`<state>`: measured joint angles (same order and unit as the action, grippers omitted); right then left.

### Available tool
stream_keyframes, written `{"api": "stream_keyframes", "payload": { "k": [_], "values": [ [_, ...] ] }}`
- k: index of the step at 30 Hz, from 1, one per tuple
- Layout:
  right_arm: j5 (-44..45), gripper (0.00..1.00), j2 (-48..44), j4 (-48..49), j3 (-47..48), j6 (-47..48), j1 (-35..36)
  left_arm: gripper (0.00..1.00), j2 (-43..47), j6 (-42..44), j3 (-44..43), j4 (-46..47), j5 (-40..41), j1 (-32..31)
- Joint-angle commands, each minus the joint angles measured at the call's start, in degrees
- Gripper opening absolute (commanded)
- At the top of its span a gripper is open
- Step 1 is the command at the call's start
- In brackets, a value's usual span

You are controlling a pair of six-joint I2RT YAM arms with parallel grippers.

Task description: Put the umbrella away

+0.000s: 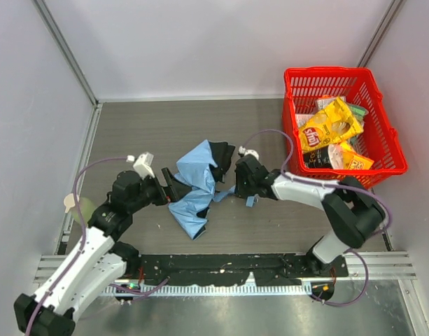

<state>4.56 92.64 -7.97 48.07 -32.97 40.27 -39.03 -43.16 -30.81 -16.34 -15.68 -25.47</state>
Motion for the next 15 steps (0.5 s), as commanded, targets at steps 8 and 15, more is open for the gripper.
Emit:
{"api": "stream_keyframes", "payload": {
  "k": [8,15],
  "values": [
    [18.11,0.77,-19.08,-8.3,4.75,29.78,30.37,1.0,6.5,-7.37,-8.56,-23.99,27.44,2.01],
    [19.96,0.78,-4.77,-1.79,7.98,42.1,47.61,1.0,4.23,-7.21,-12.17,-28.3,28.25,2.62]
  ]
}}
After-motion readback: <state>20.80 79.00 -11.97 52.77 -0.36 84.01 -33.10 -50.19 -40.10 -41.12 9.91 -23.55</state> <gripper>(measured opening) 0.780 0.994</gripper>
